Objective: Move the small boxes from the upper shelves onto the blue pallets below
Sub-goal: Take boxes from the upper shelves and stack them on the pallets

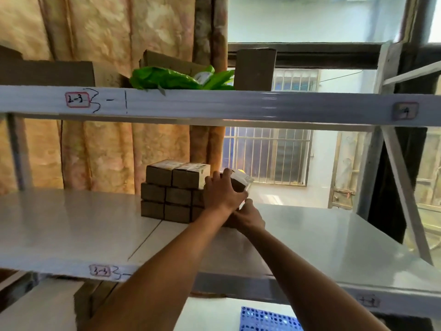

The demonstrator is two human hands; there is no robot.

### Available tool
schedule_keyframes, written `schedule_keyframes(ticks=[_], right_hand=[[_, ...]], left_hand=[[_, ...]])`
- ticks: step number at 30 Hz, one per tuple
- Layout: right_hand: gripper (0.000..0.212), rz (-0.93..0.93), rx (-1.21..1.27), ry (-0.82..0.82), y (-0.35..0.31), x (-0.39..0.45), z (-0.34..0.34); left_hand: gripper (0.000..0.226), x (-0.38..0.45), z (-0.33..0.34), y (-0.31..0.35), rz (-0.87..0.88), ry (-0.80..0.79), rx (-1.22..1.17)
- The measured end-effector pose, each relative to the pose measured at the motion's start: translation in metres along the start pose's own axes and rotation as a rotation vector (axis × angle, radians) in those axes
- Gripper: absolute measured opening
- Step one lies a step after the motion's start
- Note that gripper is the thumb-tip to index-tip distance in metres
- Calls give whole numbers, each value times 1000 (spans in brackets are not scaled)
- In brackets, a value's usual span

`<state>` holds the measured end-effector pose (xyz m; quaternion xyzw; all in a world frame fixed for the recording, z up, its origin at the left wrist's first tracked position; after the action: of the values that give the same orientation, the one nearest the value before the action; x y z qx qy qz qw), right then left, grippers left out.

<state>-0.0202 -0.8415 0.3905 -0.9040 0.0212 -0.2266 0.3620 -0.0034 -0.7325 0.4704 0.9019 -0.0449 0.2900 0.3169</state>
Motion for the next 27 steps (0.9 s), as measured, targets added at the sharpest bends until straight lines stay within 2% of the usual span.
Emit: schedule_keyframes(ticks=[3,5,7,10,12,16,18,20,23,25,27], right_hand=[[53,-45,64,-2,7,6,2],[45,-38,93,43,10,8,-1],[47,-26,109,105,12,6,-7],[73,7,182,235,13,-5,-21],[81,-25,273,374,7,-20,-37],[72,-234,417,518,-20,-55,-73],[70,-294,506,496,-31,-70,-86],[67,-335,646,404,-38,-85,-90],[56,-259,920,263,-46,-121,-85],[54,-153,1049,220,-47,-149,-76],[56,-49,1114,184,-49,-176,-67]], left_hand=[[81,-7,-9,0,-35,66,-200],[84,-13,-18,-6,-36,138,-348],[92,-21,-24,-12,-26,163,-461],[106,-34,-32,-18,-25,165,-499],[107,-39,-38,-19,-26,133,-527],[83,-55,-58,-12,-18,-28,-804],[67,-65,-68,-9,-23,-221,-925],[61,-83,-79,-8,-45,-377,-938],[61,-116,-95,-16,-129,-481,-952],[51,-140,-96,-24,-266,-548,-1059],[55,-165,-96,-34,-432,-651,-1183]])
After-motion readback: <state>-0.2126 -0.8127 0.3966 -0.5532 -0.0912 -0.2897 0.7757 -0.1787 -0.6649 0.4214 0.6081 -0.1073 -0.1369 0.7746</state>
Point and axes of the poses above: each hand's wrist, its own x-axis towards the middle knuckle, its own z-axis out of the palm, y = z × x, the point moved 7 cm from there along x, towards the middle knuckle, and after that the axes turned 13 degrees about -z, right-handed, at the moved point
